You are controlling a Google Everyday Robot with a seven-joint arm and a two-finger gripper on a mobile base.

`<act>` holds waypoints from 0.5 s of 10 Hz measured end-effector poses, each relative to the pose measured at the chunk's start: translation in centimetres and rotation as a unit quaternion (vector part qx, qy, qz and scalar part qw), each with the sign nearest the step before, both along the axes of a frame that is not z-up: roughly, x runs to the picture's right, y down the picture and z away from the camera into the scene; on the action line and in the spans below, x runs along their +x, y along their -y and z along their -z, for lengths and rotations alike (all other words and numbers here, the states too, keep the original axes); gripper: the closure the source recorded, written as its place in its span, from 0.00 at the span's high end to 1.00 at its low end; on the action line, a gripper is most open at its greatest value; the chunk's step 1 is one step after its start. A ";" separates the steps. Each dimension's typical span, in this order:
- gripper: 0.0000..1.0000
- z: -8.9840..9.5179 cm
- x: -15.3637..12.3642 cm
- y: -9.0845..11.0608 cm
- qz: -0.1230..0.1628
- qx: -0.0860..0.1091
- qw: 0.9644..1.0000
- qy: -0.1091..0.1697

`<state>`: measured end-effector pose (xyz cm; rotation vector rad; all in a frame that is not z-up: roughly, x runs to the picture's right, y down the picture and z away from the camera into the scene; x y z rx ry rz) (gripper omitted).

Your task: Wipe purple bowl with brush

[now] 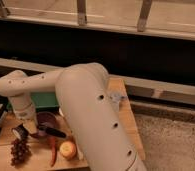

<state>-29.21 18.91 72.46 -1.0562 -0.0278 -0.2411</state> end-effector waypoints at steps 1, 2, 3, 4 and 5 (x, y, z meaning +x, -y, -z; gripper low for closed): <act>0.00 -1.0 1.4 0.5 -0.006 -0.004 1.000 -0.016; 0.00 -2.2 2.7 1.2 -0.009 -0.006 1.000 -0.028; 0.00 -3.3 3.6 2.0 -0.011 -0.008 0.999 -0.036; 0.00 -4.6 4.7 3.0 -0.014 -0.008 0.999 -0.047; 0.00 -5.8 5.4 4.0 -0.018 -0.006 0.998 -0.054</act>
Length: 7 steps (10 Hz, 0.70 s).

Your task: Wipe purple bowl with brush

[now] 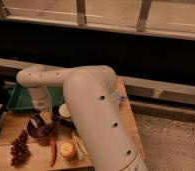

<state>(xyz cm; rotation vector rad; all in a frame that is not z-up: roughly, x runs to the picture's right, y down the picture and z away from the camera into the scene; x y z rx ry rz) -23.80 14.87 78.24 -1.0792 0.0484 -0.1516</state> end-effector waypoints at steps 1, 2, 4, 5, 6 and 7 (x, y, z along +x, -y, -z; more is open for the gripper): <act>0.00 -0.2 0.0 0.7 0.000 0.004 1.000 0.002; 0.00 -0.3 -0.2 1.2 0.002 0.009 1.000 0.006; 0.00 0.9 -1.3 1.4 0.009 0.019 1.000 0.022; 0.00 1.7 -2.0 1.0 0.012 0.022 0.999 0.030; 0.00 2.9 -2.9 0.1 0.016 0.024 0.999 0.037; 0.00 4.2 -3.9 -1.2 0.022 0.023 0.998 0.046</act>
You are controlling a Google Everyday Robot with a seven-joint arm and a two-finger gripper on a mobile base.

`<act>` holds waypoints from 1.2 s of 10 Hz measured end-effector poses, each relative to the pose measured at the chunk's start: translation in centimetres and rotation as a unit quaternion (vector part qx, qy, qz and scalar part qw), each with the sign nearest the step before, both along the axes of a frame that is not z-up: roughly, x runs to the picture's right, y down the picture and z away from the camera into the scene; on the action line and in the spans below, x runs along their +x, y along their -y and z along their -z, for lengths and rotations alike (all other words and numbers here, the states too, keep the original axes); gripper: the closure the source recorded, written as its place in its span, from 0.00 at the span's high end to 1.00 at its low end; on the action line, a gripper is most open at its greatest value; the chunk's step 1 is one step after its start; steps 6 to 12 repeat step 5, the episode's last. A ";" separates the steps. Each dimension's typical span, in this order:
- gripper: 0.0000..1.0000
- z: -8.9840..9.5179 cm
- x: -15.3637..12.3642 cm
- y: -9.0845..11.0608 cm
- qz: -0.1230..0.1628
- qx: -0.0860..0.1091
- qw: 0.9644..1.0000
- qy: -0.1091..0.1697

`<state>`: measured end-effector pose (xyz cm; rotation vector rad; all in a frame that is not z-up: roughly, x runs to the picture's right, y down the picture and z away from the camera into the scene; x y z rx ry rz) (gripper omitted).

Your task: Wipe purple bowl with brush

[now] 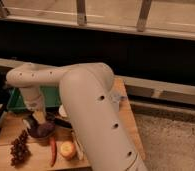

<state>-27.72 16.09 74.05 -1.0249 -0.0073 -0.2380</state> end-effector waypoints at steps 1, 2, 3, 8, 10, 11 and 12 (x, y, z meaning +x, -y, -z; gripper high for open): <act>0.00 0.7 -0.5 -0.8 0.001 -0.002 1.000 0.002; 0.00 1.3 -0.6 -1.9 0.000 -0.005 1.000 -0.001; 0.00 1.8 -0.4 -2.6 -0.008 -0.007 1.000 -0.008; 0.00 1.9 0.2 -2.6 -0.019 -0.008 1.000 -0.013; 0.00 1.9 0.2 -2.6 -0.019 -0.008 1.000 -0.013; 0.00 1.9 0.2 -2.6 -0.019 -0.008 1.000 -0.013; 0.00 1.9 0.2 -2.6 -0.019 -0.008 1.000 -0.013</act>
